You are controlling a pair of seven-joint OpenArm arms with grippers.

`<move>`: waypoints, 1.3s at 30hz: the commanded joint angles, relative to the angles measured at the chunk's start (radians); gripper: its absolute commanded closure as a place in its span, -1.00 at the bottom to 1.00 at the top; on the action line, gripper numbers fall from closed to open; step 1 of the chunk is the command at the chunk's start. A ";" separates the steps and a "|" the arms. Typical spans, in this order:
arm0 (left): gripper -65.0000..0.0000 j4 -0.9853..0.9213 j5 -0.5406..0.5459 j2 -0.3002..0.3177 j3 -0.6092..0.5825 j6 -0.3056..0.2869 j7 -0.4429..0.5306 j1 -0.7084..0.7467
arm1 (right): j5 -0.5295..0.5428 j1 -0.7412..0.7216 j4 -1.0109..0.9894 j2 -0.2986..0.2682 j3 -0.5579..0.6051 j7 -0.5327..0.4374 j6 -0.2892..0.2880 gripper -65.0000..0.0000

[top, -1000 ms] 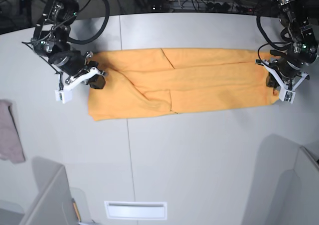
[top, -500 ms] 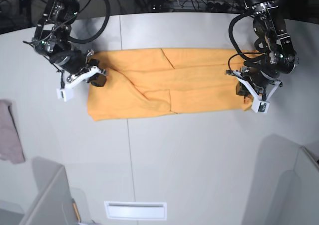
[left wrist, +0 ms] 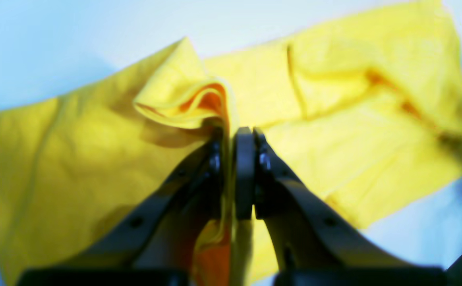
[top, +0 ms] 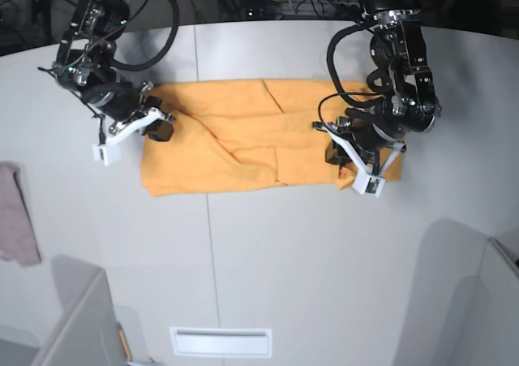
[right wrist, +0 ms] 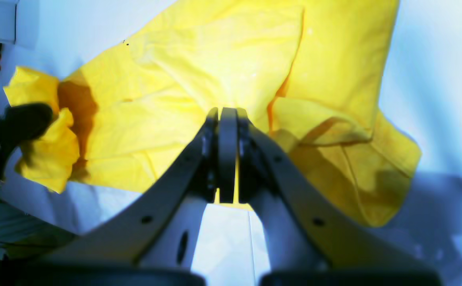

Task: Fold the T-shirt properly
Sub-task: 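Grasp the strip's other end with the left gripper and fold it toward the right gripper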

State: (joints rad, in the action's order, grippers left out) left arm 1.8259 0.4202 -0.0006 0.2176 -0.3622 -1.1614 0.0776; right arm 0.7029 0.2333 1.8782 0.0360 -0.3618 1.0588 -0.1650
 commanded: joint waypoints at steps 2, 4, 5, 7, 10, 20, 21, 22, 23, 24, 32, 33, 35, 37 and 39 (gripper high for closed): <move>1.00 0.008 0.026 -0.003 -0.016 0.009 0.014 -0.012 | 0.018 -0.008 0.018 -0.003 -0.001 -0.015 -0.003 1.00; 1.00 0.007 0.026 -0.005 -0.024 0.010 0.014 -0.014 | 0.018 -0.008 0.018 -0.003 -0.001 -0.015 -0.003 1.00; 1.00 0.007 0.027 -0.006 -0.031 0.010 0.014 -0.014 | 0.018 -0.008 0.018 -0.003 -0.001 -0.015 -0.003 1.00; 1.00 -0.002 0.027 -0.006 -0.059 0.012 0.014 -0.023 | 0.018 -0.008 0.018 -0.003 -0.001 -0.016 -0.003 1.00; 1.00 -0.035 0.027 -0.026 -0.056 0.013 0.019 -0.028 | 0.018 -0.008 0.018 -0.003 -0.001 -0.016 -0.003 1.00; 1.00 -0.048 0.018 -0.069 -0.063 0.013 0.021 -0.046 | 0.018 -0.008 0.018 -0.003 -0.001 -0.015 -0.003 1.00; 1.00 -0.050 0.018 -0.069 -0.060 0.013 0.021 -0.049 | 0.018 -0.008 0.018 -0.003 -0.001 -0.015 -0.003 1.00; 1.00 -0.050 0.018 -0.069 -0.059 0.013 0.021 -0.054 | 0.018 -0.008 0.018 -0.003 -0.001 -0.015 -0.003 1.00; 1.00 -0.050 0.018 -0.069 -0.057 0.013 0.021 -0.055 | 0.018 -0.008 0.018 -0.003 -0.001 -0.015 -0.003 1.00; 1.00 -0.050 0.018 -0.069 -0.056 0.013 0.021 -0.057 | 0.018 -0.008 0.018 -0.003 -0.001 -0.015 -0.003 1.00; 1.00 -0.099 0.018 -0.069 -0.065 0.013 0.021 -0.072 | 0.019 -0.008 0.018 -0.003 -0.001 -0.015 -0.003 1.00; 1.00 -0.105 0.018 -0.069 -0.065 0.013 0.021 -0.072 | 0.019 -0.008 0.018 -0.003 -0.001 -0.015 -0.003 1.00; 1.00 -0.105 0.021 -0.069 -0.065 0.013 0.021 -0.074 | 0.019 -0.008 0.018 -0.003 -0.001 -0.015 -0.003 1.00; 1.00 -0.105 0.026 -0.069 -0.065 0.013 0.021 -0.075 | 0.019 -0.008 0.018 -0.003 -0.001 -0.015 -0.003 1.00; 1.00 -0.105 0.026 -0.069 -0.065 0.013 0.021 -0.077 | 0.019 -0.010 0.018 -0.003 -0.001 -0.015 -0.003 1.00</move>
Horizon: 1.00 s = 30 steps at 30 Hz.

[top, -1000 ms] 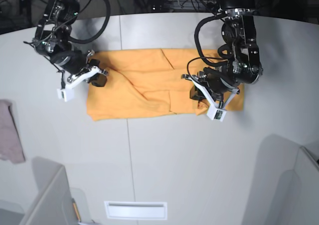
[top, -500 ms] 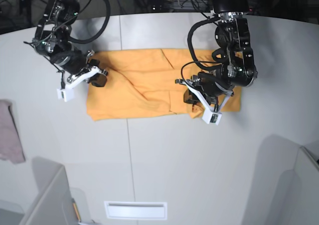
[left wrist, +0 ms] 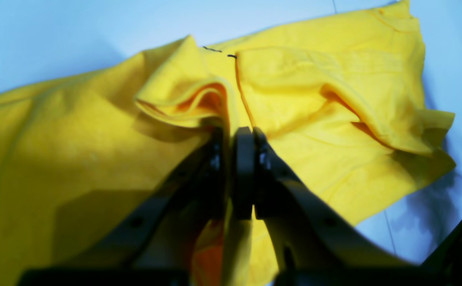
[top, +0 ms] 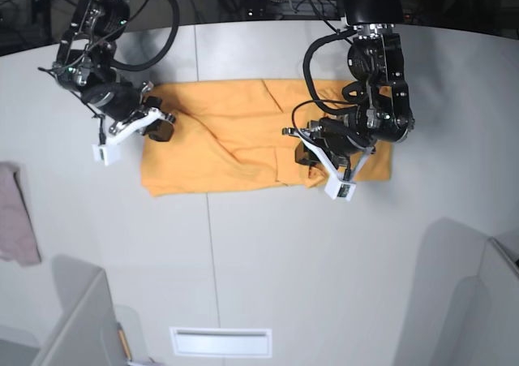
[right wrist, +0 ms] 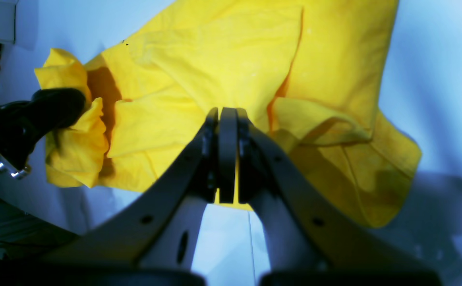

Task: Fold the T-shirt properly
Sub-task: 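Grasp the strip's other end with the left gripper and fold it toward the right gripper, then release the left gripper and lift it off the folded shirt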

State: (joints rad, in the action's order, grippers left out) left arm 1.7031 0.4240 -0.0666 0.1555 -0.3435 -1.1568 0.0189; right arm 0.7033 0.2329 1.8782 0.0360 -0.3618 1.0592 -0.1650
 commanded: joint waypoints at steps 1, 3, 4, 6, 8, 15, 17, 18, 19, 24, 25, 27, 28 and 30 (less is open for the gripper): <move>1.00 0.018 0.022 -0.003 -0.003 -0.006 0.016 -0.018 | 0.020 -0.010 0.018 -0.003 -0.001 -0.015 -0.003 1.00; 1.00 0.016 0.022 -0.003 -0.003 -0.006 0.016 -0.018 | 0.020 -0.010 0.018 -0.003 -0.001 -0.015 -0.003 1.00; 1.00 0.016 0.022 -0.003 -0.003 -0.006 0.016 -0.018 | 0.020 -0.011 0.018 -0.003 -0.001 -0.015 -0.003 1.00; 1.00 0.016 0.023 -0.003 -0.003 -0.006 0.016 -0.018 | 0.020 -0.011 0.018 -0.003 -0.001 -0.015 -0.003 1.00; 1.00 0.016 0.023 -0.003 -0.003 -0.006 0.016 -0.018 | 0.020 -0.011 0.018 -0.003 -0.001 -0.015 -0.003 1.00; -0.02 0.016 0.023 -0.029 -0.006 -0.006 0.016 -0.018 | 0.022 -0.011 0.018 -0.003 -0.001 -0.015 -0.003 1.00; -0.28 0.016 0.023 -0.051 -0.006 -0.006 0.014 -0.018 | 0.022 -0.011 0.018 -0.003 -0.001 -0.015 -0.003 1.00; -0.37 0.016 0.023 -0.055 -0.012 -0.006 0.014 -0.018 | 0.022 -0.011 0.018 -0.003 -0.001 -0.015 -0.003 1.00; -0.42 0.015 0.023 -0.062 -0.033 -0.006 0.014 -0.018 | 0.022 -0.011 0.018 -0.003 -0.001 -0.015 -0.003 1.00; -0.45 0.016 0.023 -0.066 -0.190 -0.006 0.014 -0.018 | 0.022 -0.010 0.018 -0.003 -0.001 -0.015 -0.003 1.00; -0.45 0.019 0.023 -0.066 -0.207 -0.006 0.014 -0.018 | 0.022 -0.010 0.018 -0.003 -0.001 -0.015 -0.003 1.00; -0.45 0.025 0.023 -0.066 -0.216 -0.006 0.014 -0.015 | 0.022 -0.008 0.018 -0.003 -0.004 -0.015 -0.003 1.00; -0.45 0.030 0.023 -0.066 -0.216 -0.006 0.014 -0.009 | 0.022 -0.008 0.018 -0.003 -0.009 -0.015 -0.003 1.00; -0.32 0.071 0.023 -0.063 -0.211 -0.006 0.014 0.000 | 0.022 -0.008 0.018 -0.003 -0.010 -0.015 -0.003 1.00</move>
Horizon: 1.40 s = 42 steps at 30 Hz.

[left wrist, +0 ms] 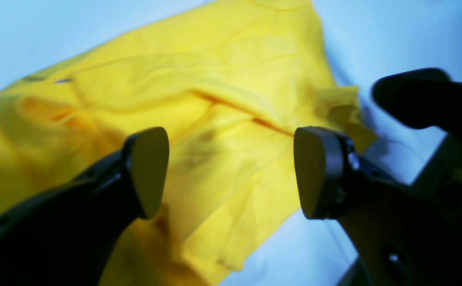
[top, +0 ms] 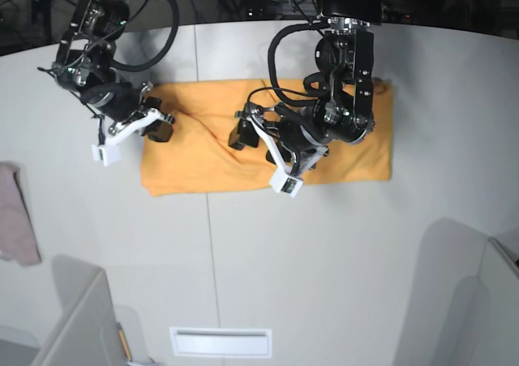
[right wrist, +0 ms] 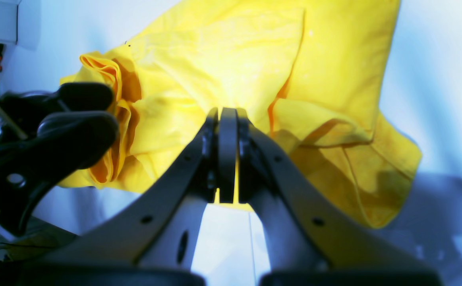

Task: Fold the T-shirt properly
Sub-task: 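Release the left gripper and lift it off the folded shirt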

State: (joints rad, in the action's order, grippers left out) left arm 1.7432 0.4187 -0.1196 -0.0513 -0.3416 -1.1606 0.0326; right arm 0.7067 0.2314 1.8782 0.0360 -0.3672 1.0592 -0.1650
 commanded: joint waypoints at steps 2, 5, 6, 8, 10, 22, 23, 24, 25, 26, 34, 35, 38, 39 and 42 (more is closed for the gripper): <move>0.08 0.103 0.029 0.007 0.055 -0.007 0.020 0.030 | 0.018 -0.007 0.018 -0.003 -0.005 -0.015 -0.003 1.00; 1.00 0.211 0.029 0.042 0.178 -0.014 0.018 0.072 | 0.018 -0.007 0.018 -0.003 0.003 -0.018 -0.003 1.00; 1.00 0.215 0.029 0.064 0.201 -0.014 0.018 0.079 | 0.018 -0.007 0.018 0.000 0.003 -0.018 -0.003 1.00; 1.00 0.208 0.029 0.113 0.225 -0.014 0.018 0.080 | 0.018 -0.008 0.018 0.002 0.003 -0.018 -0.003 1.00; 1.00 0.203 0.029 0.159 0.245 -0.014 0.018 0.097 | 0.018 -0.010 0.018 0.002 0.003 -0.017 -0.003 1.00; 1.00 0.087 0.027 0.277 0.321 -0.014 0.239 0.300 | 0.015 -0.007 0.018 -0.005 -0.005 -0.021 -0.003 1.00; 1.00 0.034 0.018 0.278 0.298 -0.014 0.267 0.300 | 0.015 -0.007 0.018 -0.005 -0.005 -0.021 -0.003 1.00; 1.00 -0.010 0.018 0.280 0.287 -0.014 0.285 0.298 | 0.017 -0.008 0.018 -0.005 -0.005 -0.021 -0.003 1.00; 1.00 -0.053 0.019 0.280 0.285 -0.014 0.301 0.297 | 0.017 -0.010 0.018 -0.005 -0.005 -0.018 -0.003 1.00; 1.00 -0.076 0.024 0.280 0.288 -0.014 0.308 0.297 | 0.017 -0.010 0.018 -0.005 -0.005 -0.017 -0.003 1.00; 1.00 0.123 0.029 0.277 0.288 -0.014 0.304 0.309 | 0.017 -0.008 0.018 -0.005 -0.005 -0.015 -0.003 1.00; 1.00 0.145 0.029 0.277 0.288 -0.014 0.304 0.309 | 0.017 -0.008 0.018 -0.005 -0.003 -0.015 -0.003 1.00; 1.00 0.169 0.029 0.272 0.279 -0.014 0.304 0.295 | 0.017 -0.007 0.018 -0.005 -0.002 -0.015 -0.003 1.00; 1.00 0.171 0.029 0.271 0.275 -0.014 0.304 0.280 | 0.017 -0.007 0.018 -0.005 -0.002 -0.015 -0.003 1.00; 1.00 0.148 0.018 0.242 0.232 -0.009 0.304 0.231 | 0.015 -0.007 0.018 -0.005 0.001 -0.014 -0.003 1.00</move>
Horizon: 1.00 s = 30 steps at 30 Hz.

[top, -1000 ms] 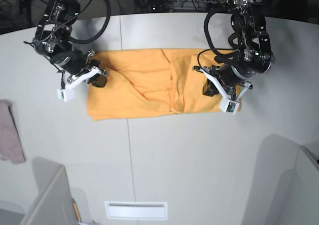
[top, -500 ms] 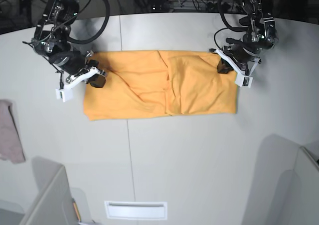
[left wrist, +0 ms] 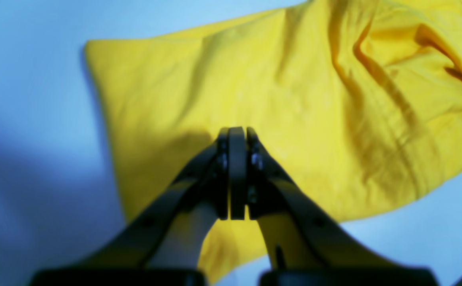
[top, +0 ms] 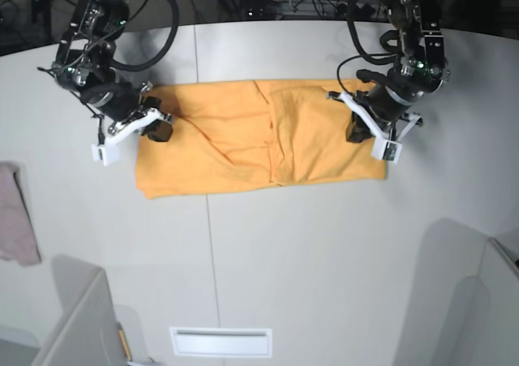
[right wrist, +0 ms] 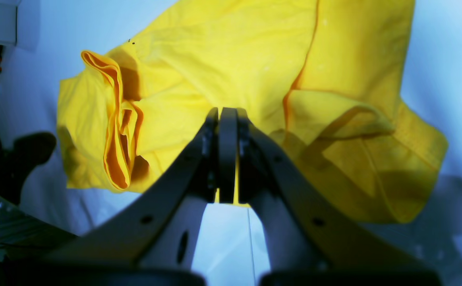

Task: Fold the T-shirt properly
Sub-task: 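Release the left gripper and lift it off the folded shirt, then grasp the shirt's folded end with the right gripper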

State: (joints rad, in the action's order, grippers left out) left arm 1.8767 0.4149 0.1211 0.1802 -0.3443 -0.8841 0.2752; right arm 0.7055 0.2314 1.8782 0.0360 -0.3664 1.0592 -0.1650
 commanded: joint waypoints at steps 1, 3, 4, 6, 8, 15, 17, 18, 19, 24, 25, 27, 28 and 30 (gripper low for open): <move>1.00 -0.001 0.022 -0.004 -0.006 -0.005 0.027 -0.018 | 0.016 -0.010 0.018 -0.005 0.000 -0.014 -0.001 1.00; 1.00 -0.042 0.022 -0.005 -0.008 -0.005 0.027 -0.037 | 0.013 -0.014 0.018 -0.005 -0.001 -0.014 0.002 1.00; 1.00 -0.073 0.022 -0.002 -0.005 -0.005 0.027 -0.044 | 0.013 -0.025 0.018 -0.006 -0.004 -0.014 0.002 1.00; 1.00 -0.142 0.022 0.001 -0.003 -0.005 0.030 -0.058 | 0.012 -0.045 0.013 -0.026 -0.007 -0.014 0.003 1.00; 1.00 -0.203 0.022 0.005 0.000 -0.005 0.033 -0.064 | 0.021 -0.069 -0.010 -0.052 -0.007 -0.014 0.003 1.00; 1.00 -0.225 0.025 0.039 0.097 -0.011 0.033 -0.098 | 0.021 -0.220 -0.134 -0.054 -0.102 0.192 0.000 -0.15; 1.00 -0.187 0.032 0.059 0.109 -0.011 0.032 -0.098 | 0.021 -0.249 -0.151 -0.054 -0.150 0.223 -0.001 -0.34; 1.00 -0.164 0.032 0.068 0.112 -0.011 0.030 -0.098 | 0.021 -0.260 -0.159 -0.058 -0.164 0.230 -0.001 -0.34; 1.00 -0.139 0.032 0.075 0.114 -0.011 0.030 -0.096 | 0.018 -0.275 -0.162 -0.064 -0.170 0.240 0.002 -0.34; 1.00 -0.029 0.032 0.093 0.121 -0.011 0.027 -0.081 | 0.021 -0.321 -0.315 -0.132 -0.174 0.283 0.003 -0.34; 1.00 -0.018 0.032 0.094 0.149 -0.011 0.027 -0.064 | 0.021 -0.326 -0.355 -0.140 -0.170 0.283 -0.001 -0.34; 1.00 -0.013 0.032 0.094 0.242 -0.014 0.027 -0.040 | 0.021 -0.327 -0.411 -0.146 -0.168 0.284 -0.003 -0.34; 1.00 -0.016 0.032 0.098 0.284 -0.020 0.027 -0.032 | 0.021 -0.327 -0.424 -0.147 -0.167 0.286 -0.003 -0.34; 1.00 -0.024 0.025 0.116 0.377 -0.069 0.027 -0.014 | 0.021 -0.324 -0.446 -0.158 -0.164 0.286 -0.005 -0.34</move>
State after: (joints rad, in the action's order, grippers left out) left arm 1.8328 0.4156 0.2264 0.5613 -0.4065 -0.8856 0.2699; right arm 0.7040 -0.0685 1.4158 -0.1020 -0.5282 1.3521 -0.1654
